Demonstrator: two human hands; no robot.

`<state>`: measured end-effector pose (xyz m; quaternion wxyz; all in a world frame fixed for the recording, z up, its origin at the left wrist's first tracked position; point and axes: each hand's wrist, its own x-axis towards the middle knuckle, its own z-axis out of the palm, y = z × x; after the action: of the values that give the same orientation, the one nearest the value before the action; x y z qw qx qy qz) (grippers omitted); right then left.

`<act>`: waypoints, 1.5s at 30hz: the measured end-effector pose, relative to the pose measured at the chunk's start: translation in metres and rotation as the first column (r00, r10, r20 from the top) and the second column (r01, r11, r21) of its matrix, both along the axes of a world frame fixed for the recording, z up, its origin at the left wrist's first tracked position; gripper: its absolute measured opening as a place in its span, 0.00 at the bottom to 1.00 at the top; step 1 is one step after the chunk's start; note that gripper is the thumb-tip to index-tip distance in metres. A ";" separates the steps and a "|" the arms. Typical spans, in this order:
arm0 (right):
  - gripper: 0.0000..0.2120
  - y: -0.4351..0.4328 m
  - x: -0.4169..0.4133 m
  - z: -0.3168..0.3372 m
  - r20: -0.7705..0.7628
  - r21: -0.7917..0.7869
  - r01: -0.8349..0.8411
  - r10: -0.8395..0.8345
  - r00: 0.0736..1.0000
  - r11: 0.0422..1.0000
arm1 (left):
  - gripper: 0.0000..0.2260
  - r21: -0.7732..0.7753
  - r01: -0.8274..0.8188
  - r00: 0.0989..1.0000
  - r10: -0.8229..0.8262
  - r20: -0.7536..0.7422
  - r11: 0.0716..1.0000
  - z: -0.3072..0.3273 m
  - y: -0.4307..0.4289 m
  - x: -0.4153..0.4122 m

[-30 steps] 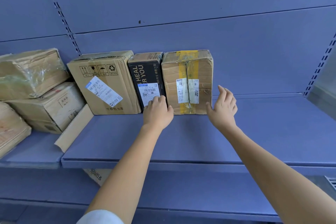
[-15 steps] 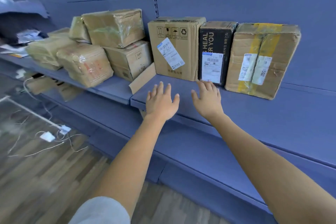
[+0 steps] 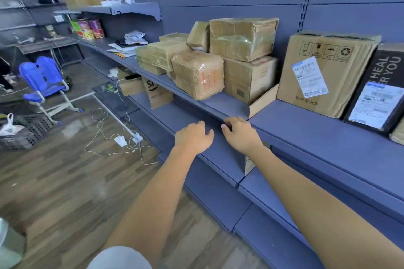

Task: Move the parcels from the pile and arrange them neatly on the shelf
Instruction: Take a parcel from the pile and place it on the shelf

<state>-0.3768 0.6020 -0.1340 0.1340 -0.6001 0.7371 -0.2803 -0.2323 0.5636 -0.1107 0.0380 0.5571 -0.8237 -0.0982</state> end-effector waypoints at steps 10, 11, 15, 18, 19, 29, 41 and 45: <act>0.15 -0.112 0.120 -0.011 -0.126 0.358 -0.092 0.145 0.981 0.929 | 0.14 0.004 -0.063 0.961 0.059 0.269 0.998 -0.002 -0.086 0.123; 0.15 -0.121 0.127 -0.010 -0.124 0.357 -0.097 0.150 0.981 0.929 | 0.14 0.000 -0.070 0.964 0.068 0.258 0.998 -0.002 -0.094 0.131; 0.15 -0.156 0.149 -0.008 -0.131 0.366 -0.122 0.181 0.975 0.922 | 0.14 0.003 -0.098 0.969 0.095 0.226 0.995 -0.006 -0.126 0.154; 0.15 -0.183 0.159 -0.010 -0.115 0.368 -0.148 0.203 0.972 0.918 | 0.13 0.018 -0.112 0.971 0.106 0.215 0.994 -0.010 -0.154 0.164; 0.15 -0.194 0.161 -0.011 -0.109 0.368 -0.157 0.210 0.971 0.917 | 0.13 0.018 -0.110 0.973 0.104 0.208 0.994 -0.012 -0.165 0.167; 0.16 -0.343 0.170 -0.017 -0.042 0.367 -0.230 0.263 0.964 0.901 | 0.12 -0.014 -0.107 0.976 0.107 0.191 0.994 -0.008 -0.298 0.172; 0.15 -0.467 0.141 -0.033 0.008 0.347 -0.134 0.140 0.990 0.928 | 0.14 0.016 -0.022 0.988 0.019 0.153 1.000 -0.007 -0.429 0.144; 0.12 -0.493 0.145 -0.037 -0.059 0.366 -0.071 0.099 0.993 0.928 | 0.14 0.023 0.052 0.989 -0.055 0.134 0.998 -0.015 -0.465 0.143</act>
<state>-0.2322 0.1087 -0.1712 0.2264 -0.6065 0.7542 -0.1099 -0.0890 0.0983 -0.1257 -0.0257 0.5404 -0.8381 -0.0695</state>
